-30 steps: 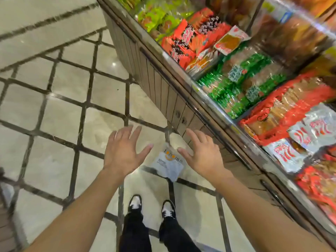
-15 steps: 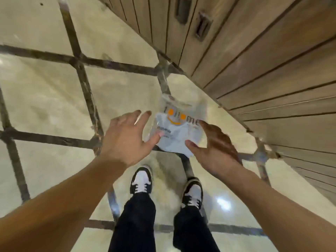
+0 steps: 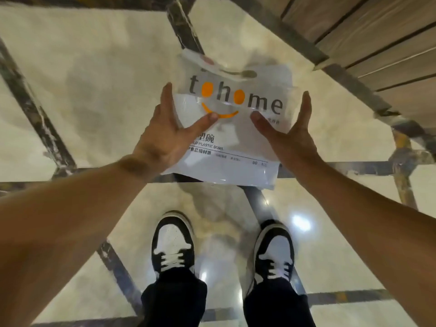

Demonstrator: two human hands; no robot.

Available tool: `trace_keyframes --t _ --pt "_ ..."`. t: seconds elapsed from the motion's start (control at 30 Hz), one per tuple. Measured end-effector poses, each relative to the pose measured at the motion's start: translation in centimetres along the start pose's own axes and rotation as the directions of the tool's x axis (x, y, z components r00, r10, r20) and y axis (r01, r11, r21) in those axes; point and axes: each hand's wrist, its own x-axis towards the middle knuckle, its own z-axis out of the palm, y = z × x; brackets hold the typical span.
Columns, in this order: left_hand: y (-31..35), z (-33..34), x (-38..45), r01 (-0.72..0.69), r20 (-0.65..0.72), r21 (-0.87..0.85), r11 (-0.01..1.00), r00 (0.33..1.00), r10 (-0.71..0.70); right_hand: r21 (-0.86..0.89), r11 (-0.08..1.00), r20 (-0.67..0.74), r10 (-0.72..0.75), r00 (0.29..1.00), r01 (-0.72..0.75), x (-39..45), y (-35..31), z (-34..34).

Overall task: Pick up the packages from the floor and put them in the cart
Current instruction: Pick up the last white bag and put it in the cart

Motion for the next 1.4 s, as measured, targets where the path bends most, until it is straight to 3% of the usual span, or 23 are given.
trace_keyframes --t 0.13,0.37,0.57,0.73,0.9,1.07,1.17,1.3,1.4 --pt "-0.6 1.3 0.2 -0.006 -0.061 -0.119 0.993 0.998 -0.002 0.1 0.995 -0.033 0.025 0.999 -0.021 0.2 0.6 1.7" --pt "1.4 -0.9 -3.8 -0.073 -0.137 -0.063 0.995 0.989 0.064 0.156 0.983 -0.135 -0.078 0.988 0.099 -3.8 -0.4 1.0" --pt "7.3 -7.3 -11.7 -0.099 -0.219 -0.057 0.993 0.972 0.085 0.26 0.949 -0.198 -0.126 0.972 0.176 -12.5 -5.8 -4.2" --pt "16.0 -16.3 -18.9 -0.226 -0.298 -0.046 0.973 0.933 0.202 0.375 0.871 -0.286 -0.216 0.934 0.316 -21.0 -13.8 -10.1" --pt "27.2 -26.2 -26.9 -0.395 -0.384 0.04 0.918 0.842 0.379 0.416 0.736 -0.469 -0.329 0.819 0.534 -31.5 -23.2 -17.9" --pt "39.6 -34.6 -36.3 -0.627 -0.419 0.099 0.773 0.679 0.604 0.328 0.634 -0.665 -0.371 0.648 0.7 -44.1 -30.8 -27.7" --pt "48.0 -38.0 -42.6 -0.751 -0.388 0.113 0.651 0.57 0.724 0.252 0.563 -0.794 -0.345 0.501 0.787 -51.8 -34.0 -34.7" --pt "59.2 -39.3 -51.3 -0.891 -0.32 0.142 0.43 0.37 0.872 0.203 0.487 -0.898 -0.253 0.36 0.849 -60.6 -35.3 -44.4" --pt "65.8 -38.0 -57.8 -0.941 -0.252 0.11 0.321 0.286 0.925 0.128 0.492 -0.956 -0.171 0.24 0.861 -66.7 -33.9 -50.9"
